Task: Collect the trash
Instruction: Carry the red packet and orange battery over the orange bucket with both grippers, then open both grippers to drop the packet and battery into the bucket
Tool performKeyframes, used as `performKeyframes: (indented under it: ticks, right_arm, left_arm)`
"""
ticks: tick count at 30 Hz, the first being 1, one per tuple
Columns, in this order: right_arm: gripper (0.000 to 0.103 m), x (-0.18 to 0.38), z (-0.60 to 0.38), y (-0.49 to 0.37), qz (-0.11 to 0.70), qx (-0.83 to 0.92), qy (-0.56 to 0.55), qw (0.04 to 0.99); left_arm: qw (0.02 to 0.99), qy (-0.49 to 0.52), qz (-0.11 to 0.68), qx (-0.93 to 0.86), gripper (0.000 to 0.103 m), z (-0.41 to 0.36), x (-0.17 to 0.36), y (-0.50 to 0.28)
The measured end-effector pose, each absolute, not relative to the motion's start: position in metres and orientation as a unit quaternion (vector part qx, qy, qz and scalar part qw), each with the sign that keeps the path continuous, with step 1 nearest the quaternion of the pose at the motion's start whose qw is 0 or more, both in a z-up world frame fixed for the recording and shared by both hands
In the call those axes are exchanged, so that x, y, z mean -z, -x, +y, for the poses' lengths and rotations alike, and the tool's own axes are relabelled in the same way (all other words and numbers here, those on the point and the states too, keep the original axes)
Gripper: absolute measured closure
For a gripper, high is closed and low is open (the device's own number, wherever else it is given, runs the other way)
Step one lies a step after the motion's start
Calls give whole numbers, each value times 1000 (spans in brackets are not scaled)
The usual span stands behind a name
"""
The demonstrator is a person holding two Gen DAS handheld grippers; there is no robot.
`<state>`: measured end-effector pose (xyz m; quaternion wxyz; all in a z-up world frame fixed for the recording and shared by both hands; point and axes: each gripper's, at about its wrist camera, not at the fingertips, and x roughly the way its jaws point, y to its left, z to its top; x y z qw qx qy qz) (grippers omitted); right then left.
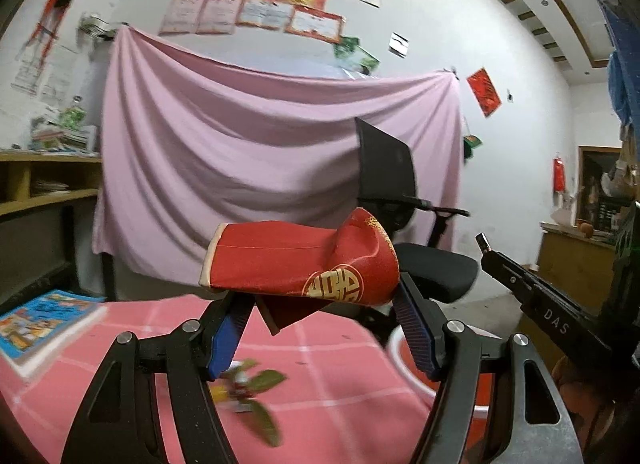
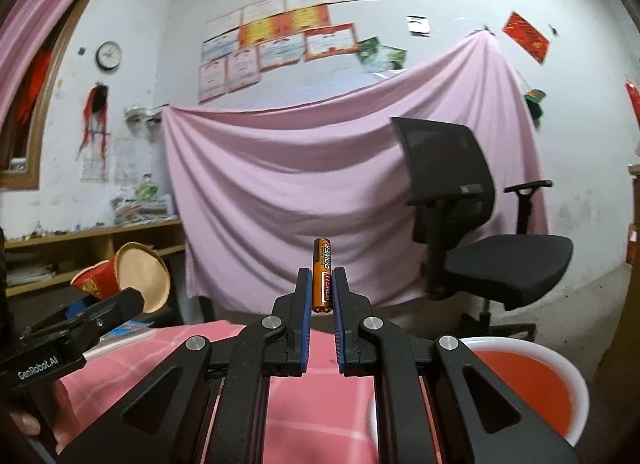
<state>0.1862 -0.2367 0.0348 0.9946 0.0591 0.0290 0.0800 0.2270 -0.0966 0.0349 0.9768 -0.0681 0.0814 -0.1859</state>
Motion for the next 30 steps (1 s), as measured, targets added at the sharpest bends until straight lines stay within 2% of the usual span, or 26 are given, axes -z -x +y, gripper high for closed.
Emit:
performKeyframes:
  ticks: [9, 18, 30]
  right_arm:
    - [95, -25, -294, -191, 66, -16, -112, 991]
    - [95, -9, -342, -196, 110, 39, -205, 972]
    - [94, 6, -372, -197, 143, 80, -263, 951]
  left_arm:
    - [952, 66, 143, 264, 39, -174, -36, -262]
    - [922, 86, 224, 303, 39, -214, -37, -298]
    - [905, 22, 310, 291, 38, -257, -23, -315]
